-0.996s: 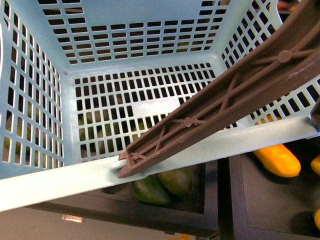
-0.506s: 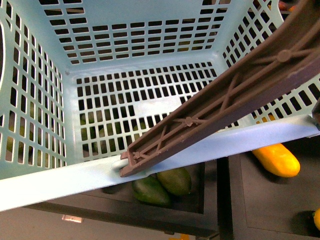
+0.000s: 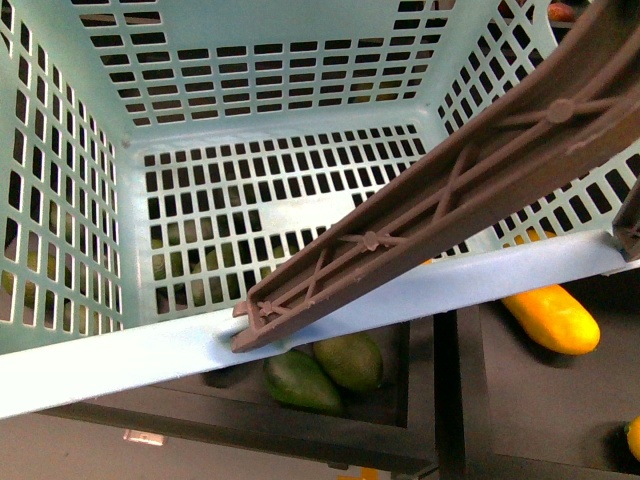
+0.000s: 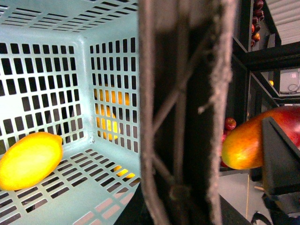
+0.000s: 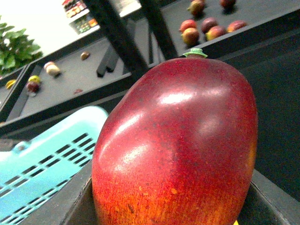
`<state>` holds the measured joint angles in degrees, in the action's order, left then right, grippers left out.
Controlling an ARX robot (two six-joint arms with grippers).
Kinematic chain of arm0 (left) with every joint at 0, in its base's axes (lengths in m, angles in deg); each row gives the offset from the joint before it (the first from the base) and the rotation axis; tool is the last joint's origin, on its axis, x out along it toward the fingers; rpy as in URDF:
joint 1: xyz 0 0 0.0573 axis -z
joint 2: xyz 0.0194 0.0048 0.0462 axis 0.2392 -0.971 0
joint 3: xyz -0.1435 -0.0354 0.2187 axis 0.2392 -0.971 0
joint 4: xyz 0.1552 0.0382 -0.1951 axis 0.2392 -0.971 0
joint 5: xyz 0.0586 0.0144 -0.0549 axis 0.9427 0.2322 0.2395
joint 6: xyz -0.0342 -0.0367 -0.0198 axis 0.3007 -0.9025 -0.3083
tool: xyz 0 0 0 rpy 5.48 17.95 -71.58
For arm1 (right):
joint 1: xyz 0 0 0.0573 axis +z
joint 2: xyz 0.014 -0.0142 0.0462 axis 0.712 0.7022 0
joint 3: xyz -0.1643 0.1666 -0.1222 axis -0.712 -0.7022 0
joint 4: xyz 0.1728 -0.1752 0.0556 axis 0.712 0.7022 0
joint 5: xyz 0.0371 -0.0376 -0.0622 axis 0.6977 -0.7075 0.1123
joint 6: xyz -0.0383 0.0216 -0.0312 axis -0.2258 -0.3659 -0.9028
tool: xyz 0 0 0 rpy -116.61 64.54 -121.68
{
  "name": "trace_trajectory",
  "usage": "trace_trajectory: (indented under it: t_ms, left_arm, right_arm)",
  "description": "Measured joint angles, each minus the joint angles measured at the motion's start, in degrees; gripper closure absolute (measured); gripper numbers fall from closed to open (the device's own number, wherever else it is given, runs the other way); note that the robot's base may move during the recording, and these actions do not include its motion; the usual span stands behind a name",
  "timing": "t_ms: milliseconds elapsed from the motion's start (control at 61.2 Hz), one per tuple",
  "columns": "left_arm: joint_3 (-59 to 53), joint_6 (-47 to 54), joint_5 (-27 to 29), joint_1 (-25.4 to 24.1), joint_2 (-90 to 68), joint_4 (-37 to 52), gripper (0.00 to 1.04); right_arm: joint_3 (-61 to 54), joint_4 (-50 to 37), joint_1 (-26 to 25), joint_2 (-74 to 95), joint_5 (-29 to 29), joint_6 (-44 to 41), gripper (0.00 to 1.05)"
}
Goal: Pick lemon and mango into basket
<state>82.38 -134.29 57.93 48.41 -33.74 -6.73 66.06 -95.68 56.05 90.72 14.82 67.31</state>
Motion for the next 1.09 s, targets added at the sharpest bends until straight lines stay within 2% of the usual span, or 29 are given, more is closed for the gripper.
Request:
trace_trajectory:
  t_ms: [163,392,621,768,817,866,915,947,1029,1094]
  left_arm:
    - [0.00,-0.02,-0.15,0.00,0.00,0.00,1.00]
    - [0.00,0.04,0.07,0.00,0.00,0.00,1.00]
    - [0.00,0.00,-0.09,0.00,0.00,0.00,1.00]
    - [-0.09,-0.02,-0.17,0.00,-0.02,0.00,1.00]
    - [-0.11,-0.04,0.02,0.00,-0.02,0.00,1.00]
    - [-0.11,0.15,0.13,0.00,-0.02,0.00,1.00]
    - [-0.11,0.22,0.33,-0.02,-0.02,0.00,1.00]
    - [-0.11,0.20,0.42,-0.04,-0.02,0.00,1.00]
    - [-0.11,0.22,0.04,-0.04,-0.02,0.00,1.00]
    - [-0.11,0.15,-0.20,0.00,-0.02,0.00,1.00]
  right_arm:
    - [2.86,-2.19,8.66,8.48,-4.37,-1.75,0.41]
    - [3.93,-2.45,12.52,13.03,-5.90,-5.03,0.39]
    - [3.61,-2.19,11.67,9.68,-6.73,-5.88,0.08]
    - [0.70,-1.07,7.50,2.82,-8.37,-6.56,0.09]
    - [-1.49,0.31,4.61,-0.94,-9.05,-7.28,0.09]
    - [-8.00,-8.59,-0.22,-6.01,-2.01,-13.62,0.20]
    - [-13.38,-14.29,-3.06,-10.47,1.92,-18.21,0.30]
    - [-15.26,-15.61,-3.69,-12.24,2.78,-20.06,0.36]
    - [-20.55,-16.94,-5.18,-16.09,4.68,-23.45,0.56]
    - [-22.84,-17.09,-5.73,-17.33,5.18,-24.04,0.67]
